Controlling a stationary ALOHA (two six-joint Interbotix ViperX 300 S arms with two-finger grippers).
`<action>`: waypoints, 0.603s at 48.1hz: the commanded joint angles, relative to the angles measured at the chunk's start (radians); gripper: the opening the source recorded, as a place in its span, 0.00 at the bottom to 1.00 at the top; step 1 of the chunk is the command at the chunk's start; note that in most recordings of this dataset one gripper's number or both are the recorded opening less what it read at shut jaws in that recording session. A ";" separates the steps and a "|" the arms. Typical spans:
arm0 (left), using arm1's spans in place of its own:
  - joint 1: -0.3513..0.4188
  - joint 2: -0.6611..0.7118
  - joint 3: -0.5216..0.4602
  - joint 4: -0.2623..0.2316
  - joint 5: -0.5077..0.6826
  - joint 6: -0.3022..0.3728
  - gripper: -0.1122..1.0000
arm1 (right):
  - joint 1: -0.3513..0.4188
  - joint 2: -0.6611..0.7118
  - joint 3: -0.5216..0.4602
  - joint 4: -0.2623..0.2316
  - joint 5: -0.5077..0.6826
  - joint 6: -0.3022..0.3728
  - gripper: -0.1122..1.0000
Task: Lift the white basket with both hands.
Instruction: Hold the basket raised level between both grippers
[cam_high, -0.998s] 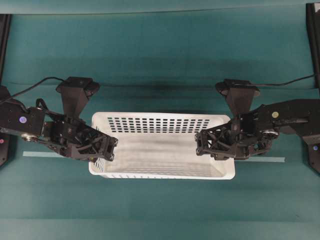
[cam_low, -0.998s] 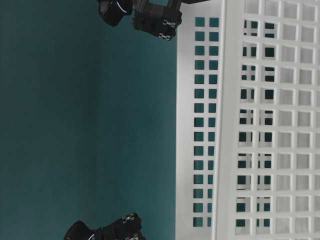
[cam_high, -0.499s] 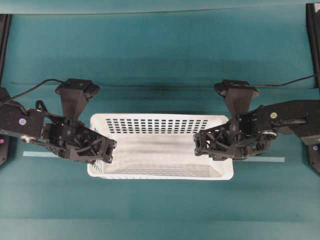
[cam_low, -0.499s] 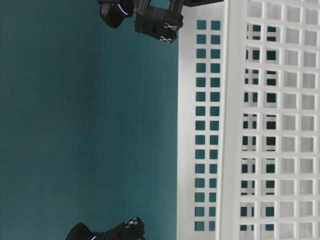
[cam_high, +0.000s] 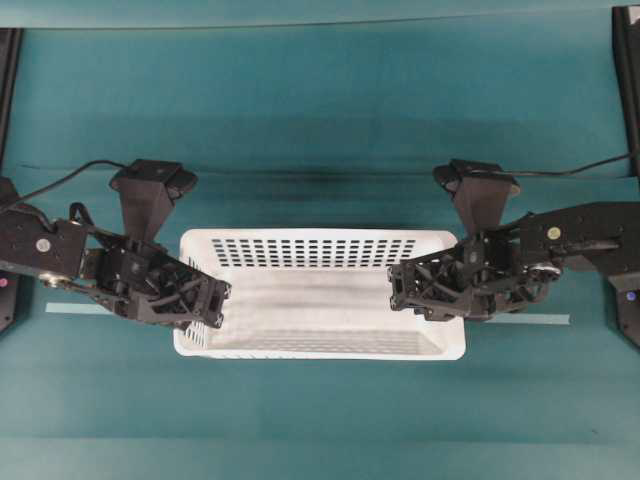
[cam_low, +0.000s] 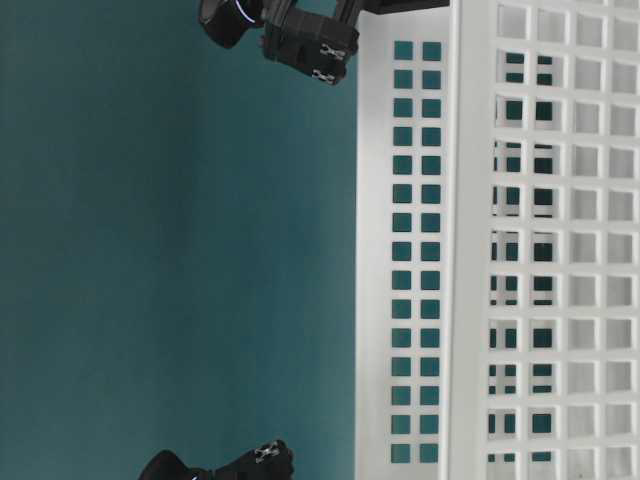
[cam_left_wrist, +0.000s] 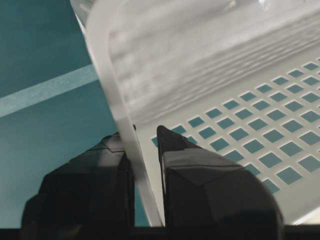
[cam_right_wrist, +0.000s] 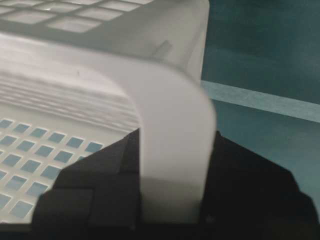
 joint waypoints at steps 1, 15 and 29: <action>-0.002 0.000 0.005 0.008 -0.008 0.015 0.15 | 0.025 0.008 0.018 -0.009 -0.002 -0.015 0.26; -0.002 0.002 0.012 0.008 -0.041 0.015 0.27 | 0.023 0.009 0.021 -0.009 -0.002 -0.012 0.31; 0.000 0.002 0.014 0.008 -0.046 0.017 0.70 | 0.009 0.008 0.023 -0.009 -0.005 -0.011 0.77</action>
